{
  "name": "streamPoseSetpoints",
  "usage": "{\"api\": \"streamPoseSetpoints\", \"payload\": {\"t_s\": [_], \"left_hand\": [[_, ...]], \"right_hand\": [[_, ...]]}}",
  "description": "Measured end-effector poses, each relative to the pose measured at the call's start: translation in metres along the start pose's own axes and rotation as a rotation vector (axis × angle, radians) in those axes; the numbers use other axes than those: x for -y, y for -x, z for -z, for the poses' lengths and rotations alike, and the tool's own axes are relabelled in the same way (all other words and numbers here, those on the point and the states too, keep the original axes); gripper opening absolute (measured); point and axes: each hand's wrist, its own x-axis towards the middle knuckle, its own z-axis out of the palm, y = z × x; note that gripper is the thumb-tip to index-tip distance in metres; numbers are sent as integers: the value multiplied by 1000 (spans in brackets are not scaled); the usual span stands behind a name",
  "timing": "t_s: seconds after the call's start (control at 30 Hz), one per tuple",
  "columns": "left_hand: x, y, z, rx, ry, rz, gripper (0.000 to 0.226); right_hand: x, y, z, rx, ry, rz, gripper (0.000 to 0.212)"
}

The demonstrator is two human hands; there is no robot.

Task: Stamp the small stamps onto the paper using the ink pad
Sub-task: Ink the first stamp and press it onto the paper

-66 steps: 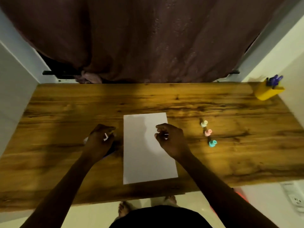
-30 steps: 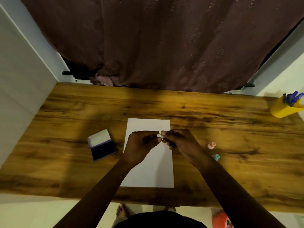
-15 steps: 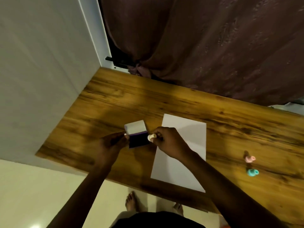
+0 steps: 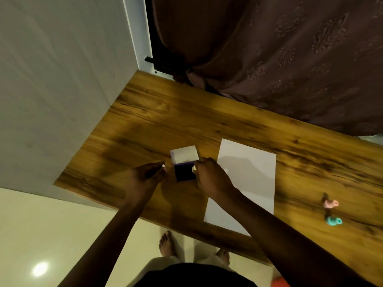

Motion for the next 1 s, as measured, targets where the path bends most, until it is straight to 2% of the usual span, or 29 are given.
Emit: {"api": "streamPoseSetpoints", "payload": {"t_s": [0.1,0.2,0.37,0.5,0.6,0.77,1.0], "left_hand": [[-2,-2,-5,29,-13,-6,21],[-12,-1,-9,74,-22,-60,26],[-19,-5,-14,102,-6,-64,25],[-18,-8,-18,115,17,-45,22],[-16,-9,-20,118,18,-45,22],[-12,-9,-30,139,90,8,26],[-11,-13,-36,177,81,42,30]], "right_hand": [[2,0,-4,18,24,7,35],[2,-2,-4,20,46,-7,36],[-2,-6,10,42,-104,-63,29],[-22,-12,34,-68,-439,-178,22],[-49,-17,53,-224,-507,-269,19],[-89,-26,54,-308,-319,-354,19],[-98,-31,42,-305,-169,-308,27]]}}
